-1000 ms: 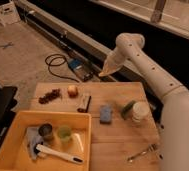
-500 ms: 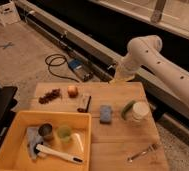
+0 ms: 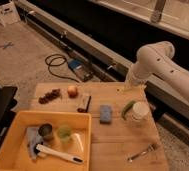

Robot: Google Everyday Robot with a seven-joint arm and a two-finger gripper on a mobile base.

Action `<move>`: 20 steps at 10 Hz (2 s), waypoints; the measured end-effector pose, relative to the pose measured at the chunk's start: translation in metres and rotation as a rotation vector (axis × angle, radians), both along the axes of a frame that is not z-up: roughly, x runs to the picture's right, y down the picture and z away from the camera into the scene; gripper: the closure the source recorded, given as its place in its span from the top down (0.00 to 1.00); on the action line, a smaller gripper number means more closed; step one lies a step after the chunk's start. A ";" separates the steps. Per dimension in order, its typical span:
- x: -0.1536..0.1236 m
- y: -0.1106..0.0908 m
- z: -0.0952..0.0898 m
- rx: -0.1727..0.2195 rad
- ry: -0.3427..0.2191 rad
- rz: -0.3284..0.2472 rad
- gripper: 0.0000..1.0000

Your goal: Place banana in paper cup

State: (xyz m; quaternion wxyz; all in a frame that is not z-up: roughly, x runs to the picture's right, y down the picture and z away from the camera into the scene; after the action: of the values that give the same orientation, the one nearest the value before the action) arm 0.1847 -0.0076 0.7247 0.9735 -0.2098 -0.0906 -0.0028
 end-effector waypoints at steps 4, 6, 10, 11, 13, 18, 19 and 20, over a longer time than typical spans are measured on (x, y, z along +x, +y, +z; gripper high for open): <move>0.001 0.000 0.000 0.000 0.001 0.001 0.00; 0.002 0.001 0.000 -0.001 0.003 0.003 0.00; 0.041 0.040 -0.008 -0.044 0.092 0.106 0.00; 0.050 0.056 -0.008 -0.062 0.117 0.138 0.00; 0.055 0.066 -0.005 -0.082 0.135 0.167 0.00; 0.061 0.086 0.028 -0.164 0.150 0.178 0.00; 0.066 0.089 0.034 -0.179 0.160 0.180 0.00; 0.070 0.092 0.038 -0.192 0.167 0.184 0.00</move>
State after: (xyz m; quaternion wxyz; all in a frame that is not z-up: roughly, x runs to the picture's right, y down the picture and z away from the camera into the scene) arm 0.2547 0.0841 0.7623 0.9493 -0.2920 -0.0280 0.1126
